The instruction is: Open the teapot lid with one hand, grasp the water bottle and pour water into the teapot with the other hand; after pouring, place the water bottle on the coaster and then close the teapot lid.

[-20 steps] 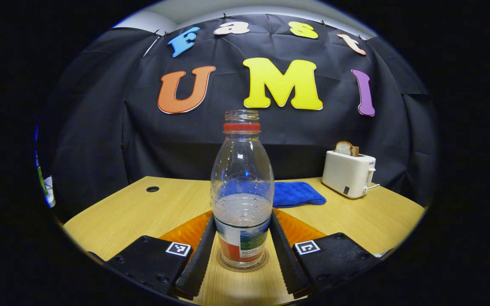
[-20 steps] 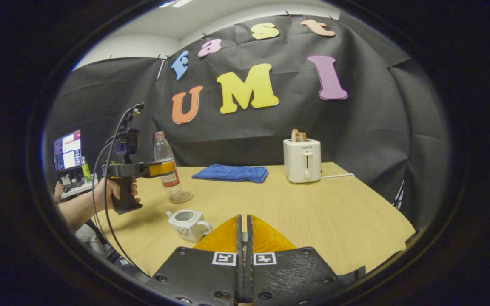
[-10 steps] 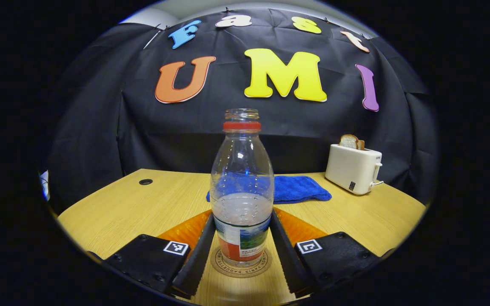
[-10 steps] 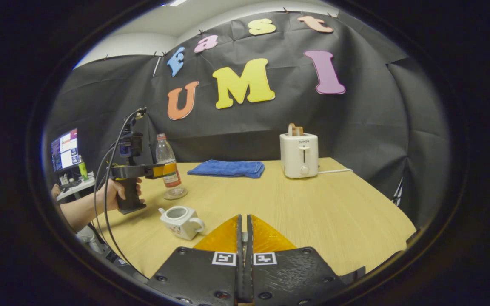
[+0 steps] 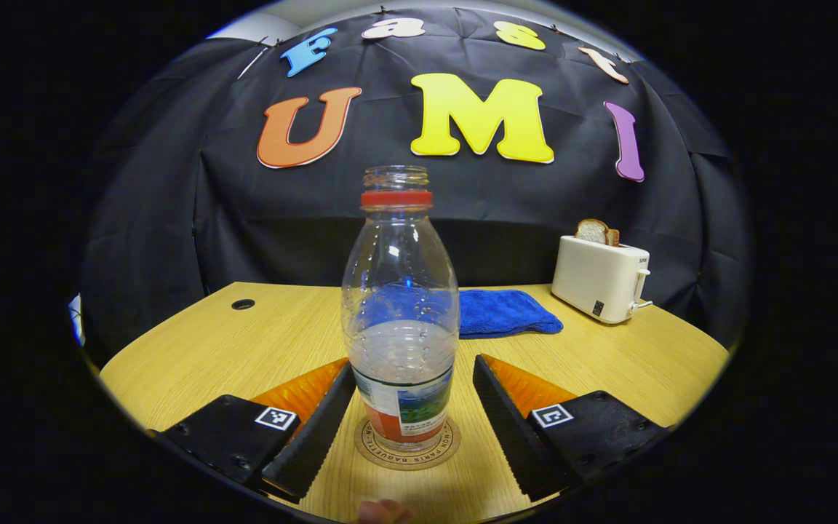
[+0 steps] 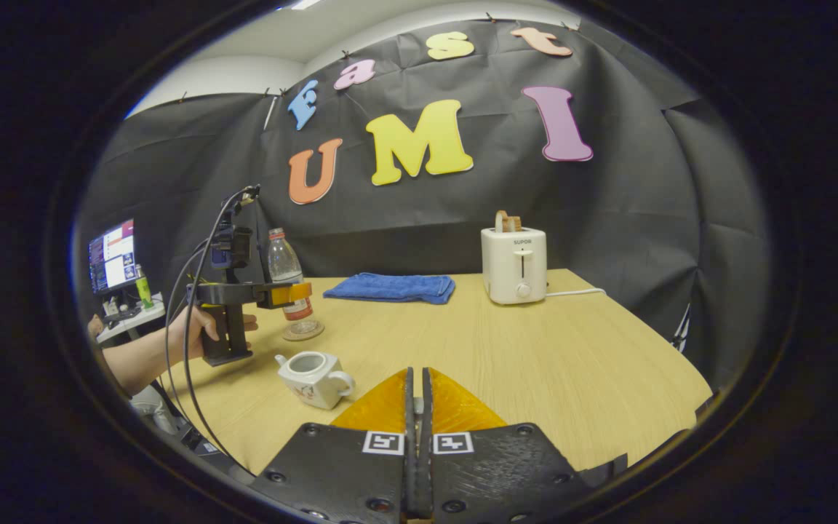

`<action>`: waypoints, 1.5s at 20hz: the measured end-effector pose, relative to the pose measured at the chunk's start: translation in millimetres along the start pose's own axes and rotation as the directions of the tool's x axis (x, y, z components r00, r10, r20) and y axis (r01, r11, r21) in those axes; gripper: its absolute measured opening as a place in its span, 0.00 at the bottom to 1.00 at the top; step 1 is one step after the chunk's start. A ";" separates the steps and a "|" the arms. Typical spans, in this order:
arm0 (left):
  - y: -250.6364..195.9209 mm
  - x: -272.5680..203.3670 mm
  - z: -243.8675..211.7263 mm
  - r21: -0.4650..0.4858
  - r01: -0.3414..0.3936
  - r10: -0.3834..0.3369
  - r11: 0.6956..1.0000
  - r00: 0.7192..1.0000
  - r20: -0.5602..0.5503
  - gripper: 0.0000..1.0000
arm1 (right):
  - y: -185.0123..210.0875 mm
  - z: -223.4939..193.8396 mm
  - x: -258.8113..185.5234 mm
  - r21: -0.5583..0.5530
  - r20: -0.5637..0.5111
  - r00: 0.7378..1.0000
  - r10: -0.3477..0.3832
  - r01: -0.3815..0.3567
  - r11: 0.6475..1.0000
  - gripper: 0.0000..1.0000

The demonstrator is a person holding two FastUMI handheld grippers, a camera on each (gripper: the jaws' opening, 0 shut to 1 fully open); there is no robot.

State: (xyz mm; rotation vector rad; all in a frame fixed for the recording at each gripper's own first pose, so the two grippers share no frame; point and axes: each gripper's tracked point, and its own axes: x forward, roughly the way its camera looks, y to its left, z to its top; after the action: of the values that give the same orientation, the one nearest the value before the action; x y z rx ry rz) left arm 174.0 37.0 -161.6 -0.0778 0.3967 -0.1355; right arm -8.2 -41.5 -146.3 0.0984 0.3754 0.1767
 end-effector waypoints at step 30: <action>56.4 -194.9 -9.4 -0.036 -0.211 0.214 0.977 0.967 0.138 1.00 | 138.0 11.6 93.1 -0.188 0.054 0.957 0.285 -0.270 0.944 0.00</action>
State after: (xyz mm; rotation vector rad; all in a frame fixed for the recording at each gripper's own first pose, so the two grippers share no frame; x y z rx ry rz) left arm -1.1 120.9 -102.0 -0.0644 0.2632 0.0863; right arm 60.2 110.6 -151.0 -0.0203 0.2624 0.4835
